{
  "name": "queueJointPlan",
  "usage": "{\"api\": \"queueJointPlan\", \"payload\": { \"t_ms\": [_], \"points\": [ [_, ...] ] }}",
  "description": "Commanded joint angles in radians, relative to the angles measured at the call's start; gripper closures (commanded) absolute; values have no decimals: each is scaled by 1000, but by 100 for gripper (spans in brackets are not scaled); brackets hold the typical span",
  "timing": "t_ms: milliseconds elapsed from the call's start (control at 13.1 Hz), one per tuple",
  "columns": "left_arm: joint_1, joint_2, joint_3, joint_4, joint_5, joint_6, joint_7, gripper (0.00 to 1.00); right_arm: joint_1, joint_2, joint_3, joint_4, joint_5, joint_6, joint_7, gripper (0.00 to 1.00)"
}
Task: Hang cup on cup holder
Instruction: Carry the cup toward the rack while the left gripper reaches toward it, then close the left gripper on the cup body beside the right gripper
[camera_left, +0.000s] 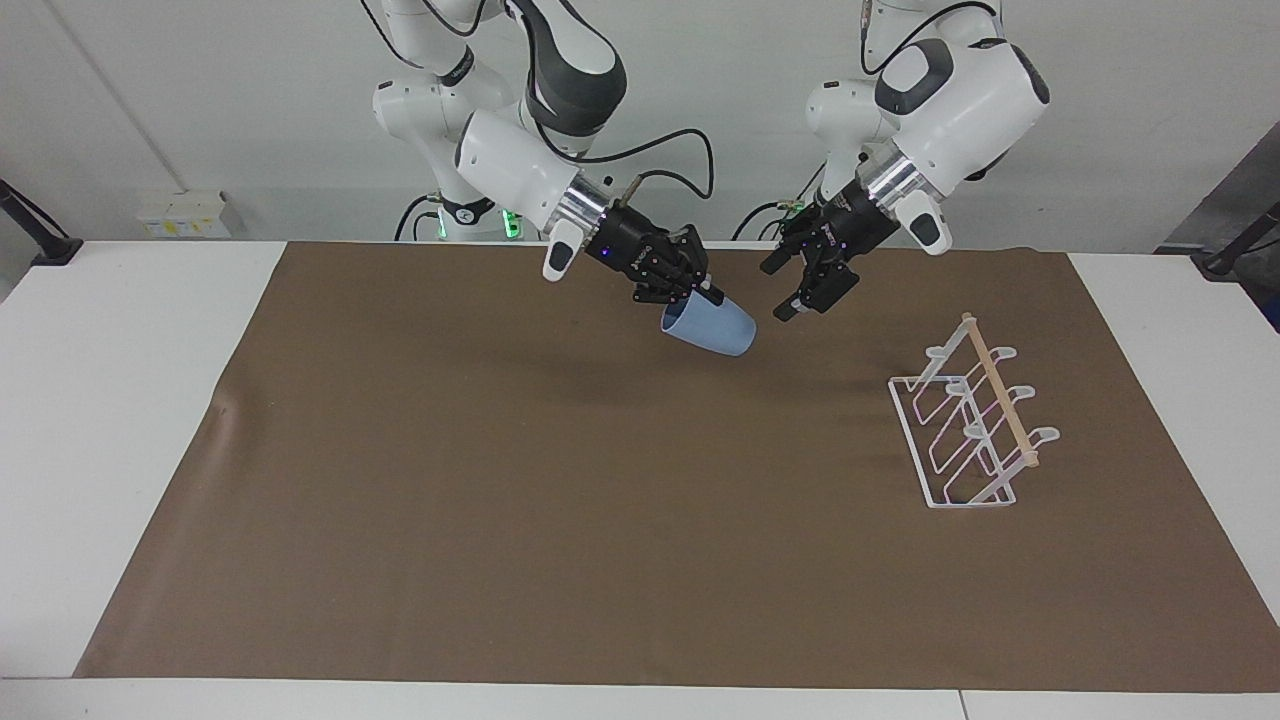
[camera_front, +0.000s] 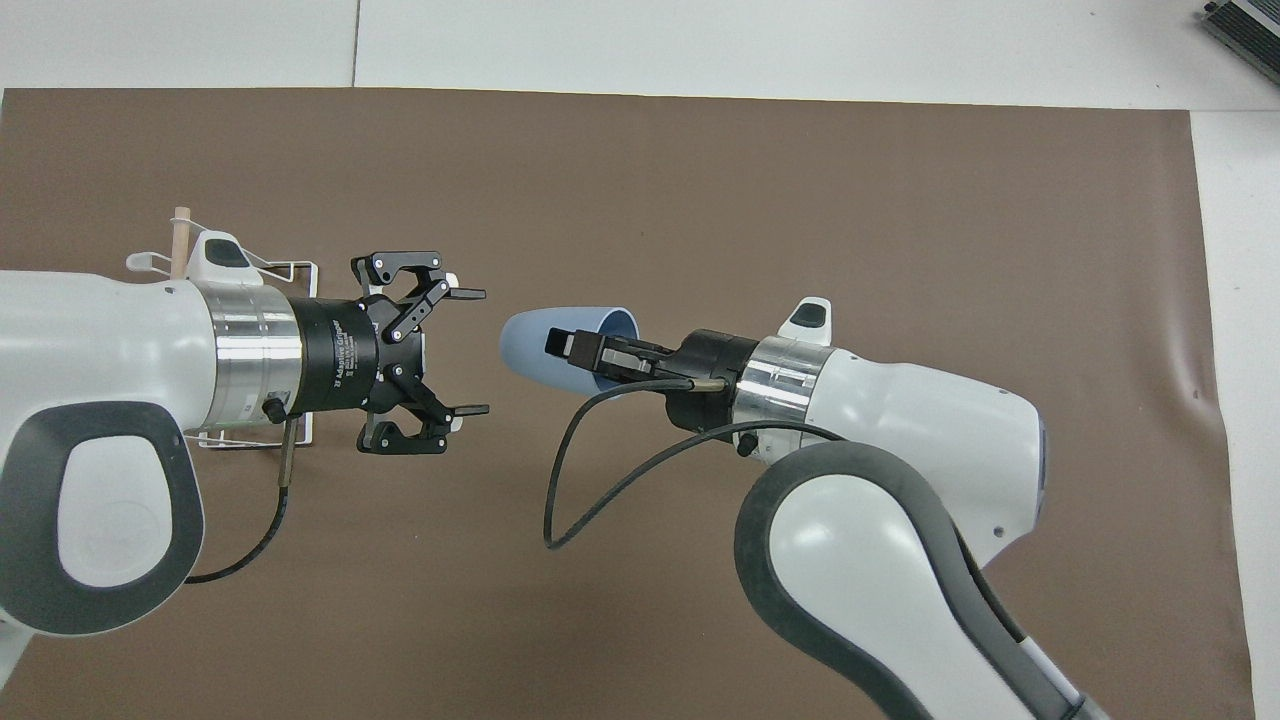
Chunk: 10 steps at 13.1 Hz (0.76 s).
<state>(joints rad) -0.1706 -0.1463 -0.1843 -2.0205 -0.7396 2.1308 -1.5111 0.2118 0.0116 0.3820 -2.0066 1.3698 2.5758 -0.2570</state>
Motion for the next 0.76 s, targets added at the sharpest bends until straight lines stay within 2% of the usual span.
{"api": "queueJointPlan", "payload": {
  "t_ms": [0, 305, 687],
  "points": [
    [-24, -19, 12, -49, -18, 31, -32, 0, 6, -36, 3, -14, 31, 11, 13, 100],
    [-50, -10, 12, -60, -17, 89, -52, 0, 38, -41, 5, -14, 35, 41, 28, 100],
    [-78, -7, 12, -84, -11, 101, -37, 0, 57, -55, 11, -11, 120, 73, 27, 100]
  ]
}}
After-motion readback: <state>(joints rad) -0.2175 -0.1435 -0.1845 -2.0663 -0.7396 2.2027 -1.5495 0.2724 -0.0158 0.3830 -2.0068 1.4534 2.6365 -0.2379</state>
